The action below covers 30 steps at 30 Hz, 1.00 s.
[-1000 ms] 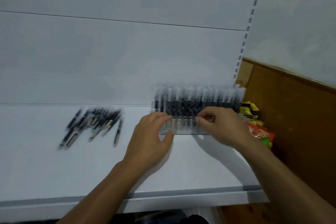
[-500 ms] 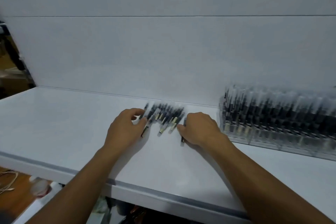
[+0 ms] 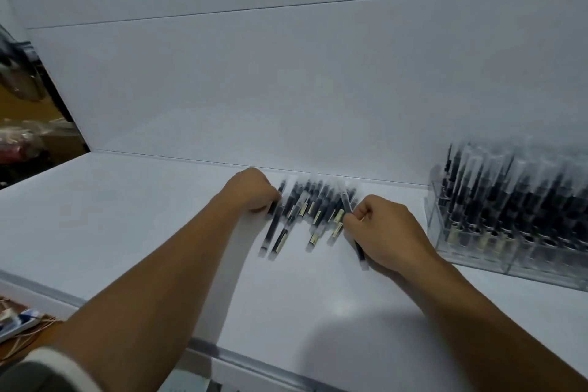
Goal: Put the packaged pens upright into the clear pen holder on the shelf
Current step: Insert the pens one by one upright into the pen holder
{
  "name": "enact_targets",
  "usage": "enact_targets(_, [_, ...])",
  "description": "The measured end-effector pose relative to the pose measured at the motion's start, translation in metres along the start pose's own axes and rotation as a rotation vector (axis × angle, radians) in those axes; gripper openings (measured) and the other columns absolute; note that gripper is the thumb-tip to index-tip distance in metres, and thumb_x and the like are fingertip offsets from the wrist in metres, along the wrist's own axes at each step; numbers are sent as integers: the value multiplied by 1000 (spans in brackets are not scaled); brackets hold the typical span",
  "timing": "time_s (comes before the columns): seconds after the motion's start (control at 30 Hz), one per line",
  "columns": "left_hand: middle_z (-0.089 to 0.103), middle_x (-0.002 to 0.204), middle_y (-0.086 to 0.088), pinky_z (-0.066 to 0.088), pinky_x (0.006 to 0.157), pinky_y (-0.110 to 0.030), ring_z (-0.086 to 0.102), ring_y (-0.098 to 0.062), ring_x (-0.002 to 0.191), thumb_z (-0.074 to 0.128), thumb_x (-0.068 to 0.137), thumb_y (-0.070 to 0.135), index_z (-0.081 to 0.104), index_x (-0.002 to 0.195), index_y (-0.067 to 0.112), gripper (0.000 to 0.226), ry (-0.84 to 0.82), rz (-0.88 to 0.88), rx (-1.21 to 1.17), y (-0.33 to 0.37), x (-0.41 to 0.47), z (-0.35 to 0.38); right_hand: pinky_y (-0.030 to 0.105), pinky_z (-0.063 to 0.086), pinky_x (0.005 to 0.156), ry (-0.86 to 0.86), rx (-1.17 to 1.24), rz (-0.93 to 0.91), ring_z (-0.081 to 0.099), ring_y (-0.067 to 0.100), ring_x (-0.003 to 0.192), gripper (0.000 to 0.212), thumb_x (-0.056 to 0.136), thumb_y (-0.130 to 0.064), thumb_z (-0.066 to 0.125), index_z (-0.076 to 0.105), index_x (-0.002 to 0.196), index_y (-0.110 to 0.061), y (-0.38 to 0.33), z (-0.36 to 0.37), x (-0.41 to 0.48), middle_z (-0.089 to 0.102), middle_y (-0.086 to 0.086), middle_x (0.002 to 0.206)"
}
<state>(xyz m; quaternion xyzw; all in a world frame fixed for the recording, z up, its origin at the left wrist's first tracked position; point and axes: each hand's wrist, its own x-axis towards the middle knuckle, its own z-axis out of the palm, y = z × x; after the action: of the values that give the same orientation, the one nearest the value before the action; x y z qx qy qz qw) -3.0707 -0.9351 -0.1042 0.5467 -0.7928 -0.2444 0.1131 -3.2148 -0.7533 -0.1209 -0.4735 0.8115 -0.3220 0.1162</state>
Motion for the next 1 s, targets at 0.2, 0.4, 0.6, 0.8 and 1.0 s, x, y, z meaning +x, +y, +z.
enact_targets(0.2, [74,81,-16,58,84,-39,72,-28,82,66,78,16,71,95,-3,26,-44,-27,-2,2,8,-2,28,43,66,20,-6,-32,57,8,74,14,89,-32,55,60,83,-20,2,1,4,66,-5,76])
enact_targets(0.4, [73,89,-21,59,82,-38,71,-30,77,66,83,7,70,96,-7,20,-86,-77,-108,-11,-19,-16,30,42,66,25,13,-74,57,14,78,15,89,-34,57,60,83,-21,3,3,3,64,-6,79])
enact_targets(0.6, [73,89,-14,58,70,-26,68,-22,70,67,86,17,70,94,-1,20,-132,-75,-119,-20,-48,-19,26,34,55,6,41,-87,55,9,68,14,88,-34,58,59,84,-21,3,5,0,62,-8,68])
enact_targets(0.8, [71,78,-6,59,71,-26,68,-18,66,78,78,38,67,83,3,38,-169,-67,-17,-6,-48,-16,26,38,58,-11,64,-93,59,12,70,14,88,-33,57,60,84,-20,4,5,-5,65,-6,69])
enact_targets(1.0, [66,50,1,50,45,-15,62,-8,42,74,83,20,64,70,7,20,-239,-108,33,14,-49,-16,29,43,62,-7,92,-112,60,13,73,11,87,-30,56,59,82,-20,3,6,-3,65,-5,68])
